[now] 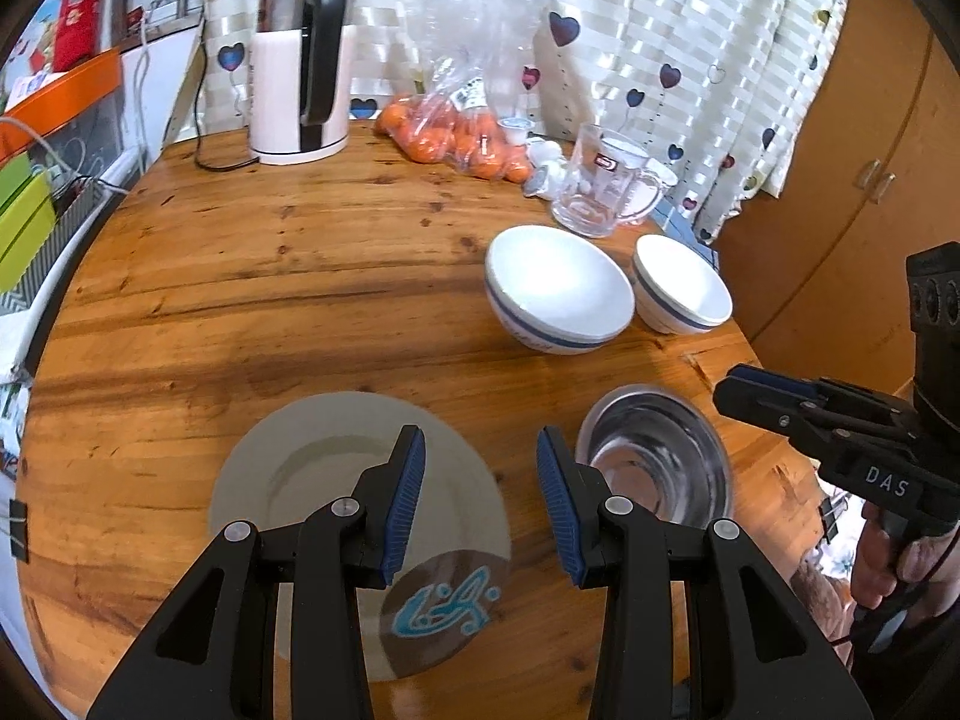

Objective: Organize plates and bowls
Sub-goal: 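Move both tools past the steel bowl toward the white bowls, then close both tools on the rim of the nearer white bowl, then lift the white bowl with both tools and lower it into the steel bowl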

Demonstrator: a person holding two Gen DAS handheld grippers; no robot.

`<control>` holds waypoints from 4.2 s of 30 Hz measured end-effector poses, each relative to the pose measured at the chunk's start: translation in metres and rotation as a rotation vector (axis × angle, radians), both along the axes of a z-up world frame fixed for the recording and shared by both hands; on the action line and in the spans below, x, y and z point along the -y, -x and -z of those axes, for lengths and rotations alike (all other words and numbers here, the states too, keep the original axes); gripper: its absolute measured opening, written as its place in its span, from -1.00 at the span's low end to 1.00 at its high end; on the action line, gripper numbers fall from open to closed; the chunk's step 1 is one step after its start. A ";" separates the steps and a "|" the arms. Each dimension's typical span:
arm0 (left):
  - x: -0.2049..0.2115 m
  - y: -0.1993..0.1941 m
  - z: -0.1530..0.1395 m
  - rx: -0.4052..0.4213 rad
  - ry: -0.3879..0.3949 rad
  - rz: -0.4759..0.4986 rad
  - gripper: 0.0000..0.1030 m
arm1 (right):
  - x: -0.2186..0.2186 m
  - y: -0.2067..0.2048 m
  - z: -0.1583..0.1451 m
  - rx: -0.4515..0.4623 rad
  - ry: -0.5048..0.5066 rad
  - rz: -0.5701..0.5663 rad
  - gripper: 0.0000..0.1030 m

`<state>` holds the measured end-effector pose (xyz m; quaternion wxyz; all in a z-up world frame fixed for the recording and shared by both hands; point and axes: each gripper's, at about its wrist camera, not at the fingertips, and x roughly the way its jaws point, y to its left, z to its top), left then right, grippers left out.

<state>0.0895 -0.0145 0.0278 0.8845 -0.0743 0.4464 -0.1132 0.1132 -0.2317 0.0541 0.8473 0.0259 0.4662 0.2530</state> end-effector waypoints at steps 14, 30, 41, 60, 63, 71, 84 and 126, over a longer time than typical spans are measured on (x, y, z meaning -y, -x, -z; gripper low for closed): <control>0.018 -0.025 -0.004 0.007 0.014 0.051 -0.22 | 0.006 -0.017 0.001 0.004 0.020 0.021 -0.53; 0.010 -0.066 -0.001 -0.035 0.084 0.054 -0.22 | 0.004 -0.050 0.008 -0.021 0.016 0.069 -0.53; 0.015 -0.091 0.007 -0.069 0.121 0.055 -0.22 | 0.006 -0.067 0.016 -0.049 0.008 0.094 -0.53; 0.021 -0.127 0.032 -0.110 0.107 0.023 -0.22 | 0.002 -0.103 0.039 -0.099 -0.001 0.132 -0.65; 0.022 -0.130 0.036 -0.120 0.110 0.025 -0.32 | 0.001 -0.107 0.043 -0.105 0.004 0.137 -0.67; 0.027 -0.135 0.042 -0.137 0.114 0.033 -0.47 | 0.001 -0.114 0.051 -0.122 0.005 0.142 -0.74; 0.029 -0.137 0.046 -0.146 0.114 0.036 -0.60 | 0.001 -0.120 0.055 -0.131 0.003 0.149 -0.74; 0.031 -0.087 -0.001 -0.039 0.095 0.053 -0.60 | 0.001 -0.075 0.003 -0.047 -0.003 0.154 -0.76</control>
